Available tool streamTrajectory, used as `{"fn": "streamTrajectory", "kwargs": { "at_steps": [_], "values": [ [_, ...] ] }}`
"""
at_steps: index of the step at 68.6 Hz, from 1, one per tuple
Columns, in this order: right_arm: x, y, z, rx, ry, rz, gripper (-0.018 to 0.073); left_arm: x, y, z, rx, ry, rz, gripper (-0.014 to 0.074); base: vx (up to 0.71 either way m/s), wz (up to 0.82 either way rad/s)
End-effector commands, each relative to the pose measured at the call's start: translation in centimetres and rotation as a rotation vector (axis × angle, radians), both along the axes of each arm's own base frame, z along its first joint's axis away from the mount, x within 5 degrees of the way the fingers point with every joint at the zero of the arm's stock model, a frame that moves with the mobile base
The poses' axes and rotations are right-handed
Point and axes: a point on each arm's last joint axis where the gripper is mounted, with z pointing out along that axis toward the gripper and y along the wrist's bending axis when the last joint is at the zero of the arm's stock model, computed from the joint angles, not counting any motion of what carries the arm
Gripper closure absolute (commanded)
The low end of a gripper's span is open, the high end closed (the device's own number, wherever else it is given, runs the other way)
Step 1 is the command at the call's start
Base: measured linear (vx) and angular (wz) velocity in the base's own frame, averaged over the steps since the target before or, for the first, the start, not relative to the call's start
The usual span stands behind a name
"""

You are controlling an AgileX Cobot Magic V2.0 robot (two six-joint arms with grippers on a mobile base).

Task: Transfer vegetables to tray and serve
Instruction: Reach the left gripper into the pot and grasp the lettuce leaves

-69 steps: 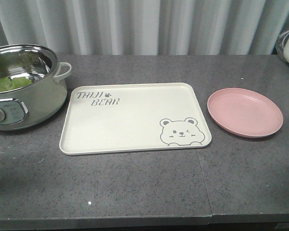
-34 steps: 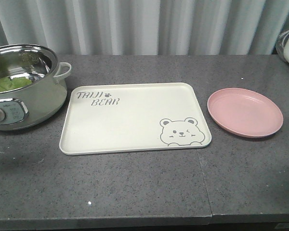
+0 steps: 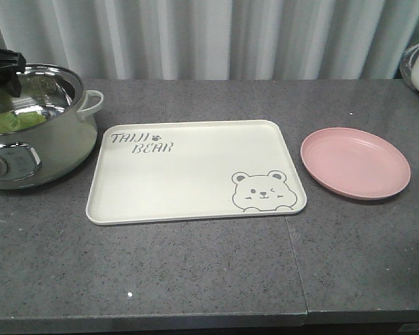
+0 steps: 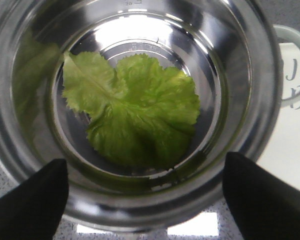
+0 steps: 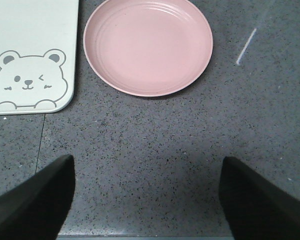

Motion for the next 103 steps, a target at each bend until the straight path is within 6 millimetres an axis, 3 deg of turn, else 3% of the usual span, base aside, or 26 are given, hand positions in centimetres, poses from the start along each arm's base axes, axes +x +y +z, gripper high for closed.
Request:
{"fn": "streamTrajectory", "kwargs": {
  "at_steps": [1,21,47,103],
  "values": [
    [0.1,-0.2,1.4,-0.015,-0.094,0.002,-0.0023,1.0,0.2,1.2,0.025,-0.091,0.003,0.0006,0.0,0.0],
    [0.1,-0.2,1.4,-0.014,-0.094,0.002,-0.0023,4.9,0.6,-3.3,0.078,-0.065,0.0,0.0006,0.0,0.0],
    [0.1,-0.2,1.4,-0.013,-0.093,0.002,-0.0023,7.2,1.8,-7.8,0.072,0.008,0.02,0.0006,0.0,0.0],
    [0.1,-0.2,1.4,-0.011,-0.095,0.002,-0.0023,8.4,2.2,-11.8,0.063,0.11,0.027,0.0006,0.0,0.0]
  ]
}}
